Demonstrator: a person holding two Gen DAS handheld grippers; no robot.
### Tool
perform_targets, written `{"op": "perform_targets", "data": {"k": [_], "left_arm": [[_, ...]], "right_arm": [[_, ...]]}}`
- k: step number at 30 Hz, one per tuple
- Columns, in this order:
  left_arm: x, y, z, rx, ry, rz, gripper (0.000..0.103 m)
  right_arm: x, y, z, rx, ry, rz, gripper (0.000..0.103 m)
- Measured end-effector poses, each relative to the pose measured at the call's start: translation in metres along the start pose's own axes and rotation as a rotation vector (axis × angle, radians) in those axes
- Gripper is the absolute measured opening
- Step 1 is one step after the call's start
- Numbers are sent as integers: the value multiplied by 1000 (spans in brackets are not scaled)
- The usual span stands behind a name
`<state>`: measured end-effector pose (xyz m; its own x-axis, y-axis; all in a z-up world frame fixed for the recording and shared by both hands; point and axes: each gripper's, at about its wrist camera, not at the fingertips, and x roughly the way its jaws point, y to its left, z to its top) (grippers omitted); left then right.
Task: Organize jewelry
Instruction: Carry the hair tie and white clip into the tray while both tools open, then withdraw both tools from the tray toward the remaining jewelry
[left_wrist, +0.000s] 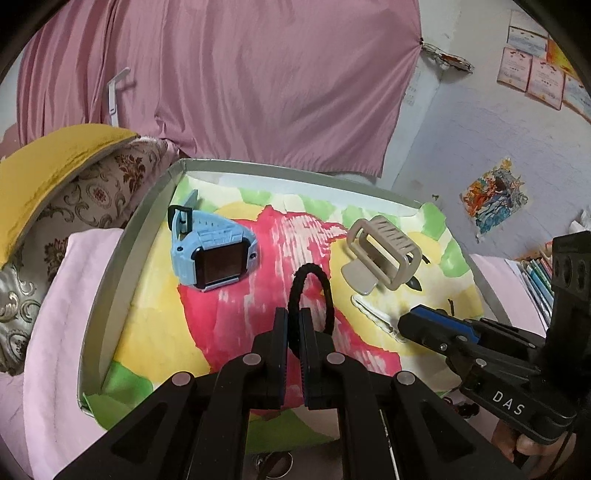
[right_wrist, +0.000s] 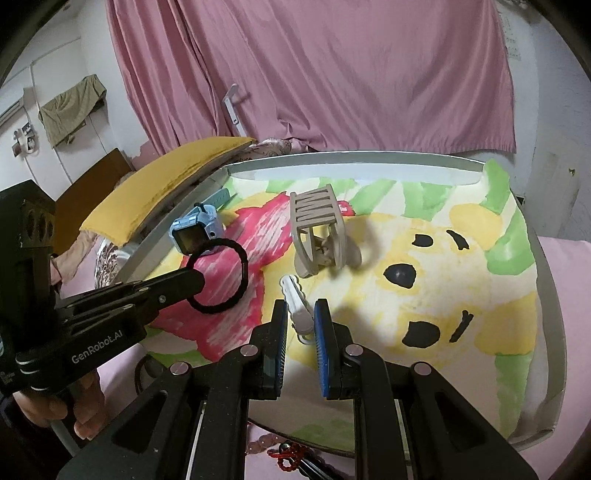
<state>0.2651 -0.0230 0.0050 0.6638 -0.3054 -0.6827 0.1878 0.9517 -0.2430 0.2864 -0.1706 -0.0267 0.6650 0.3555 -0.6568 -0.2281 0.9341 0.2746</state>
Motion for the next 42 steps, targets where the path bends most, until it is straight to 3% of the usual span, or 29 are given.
{"op": "perform_targets", "data": {"k": [4,6,9,13,15,17,20,24,27,35,42], "left_arm": [[-3,0,0,-7,2,1,10],[-7,1,0,-11,-6,-3,25],[-18,1,-2,-19,-40,-20,39],[-34,-1,-6,-14,-72,-27,42],[-46,-2,-12,-9,-102,-26,57],[-60,-4,-18,-5,-145,-28,67],[-80,-6,-28,14,-207,-30,73],[-106,-9,-43,22,-300,-26,93],[-124,-9,-55,29,-345,-29,98],[-152,-11,-85,76,-389,-2,102],[-151,-6,-102,119,-332,22,102]], "right_arm": [[-3,1,0,6,-7,-6,14],[-6,1,2,10,-23,-3,22],[-18,0,0,1,-57,-17,34],[-40,1,-3,1,-124,-27,38],[-54,1,-6,1,-163,-26,54],[-71,4,-11,-13,-214,-39,58],[-97,3,-21,-23,-279,-55,70],[-129,6,-39,-32,-372,-73,84],[-147,13,-53,-48,-418,-90,93],[-169,36,-95,-111,-483,-141,99],[-163,39,-114,-146,-414,-164,99]]}}
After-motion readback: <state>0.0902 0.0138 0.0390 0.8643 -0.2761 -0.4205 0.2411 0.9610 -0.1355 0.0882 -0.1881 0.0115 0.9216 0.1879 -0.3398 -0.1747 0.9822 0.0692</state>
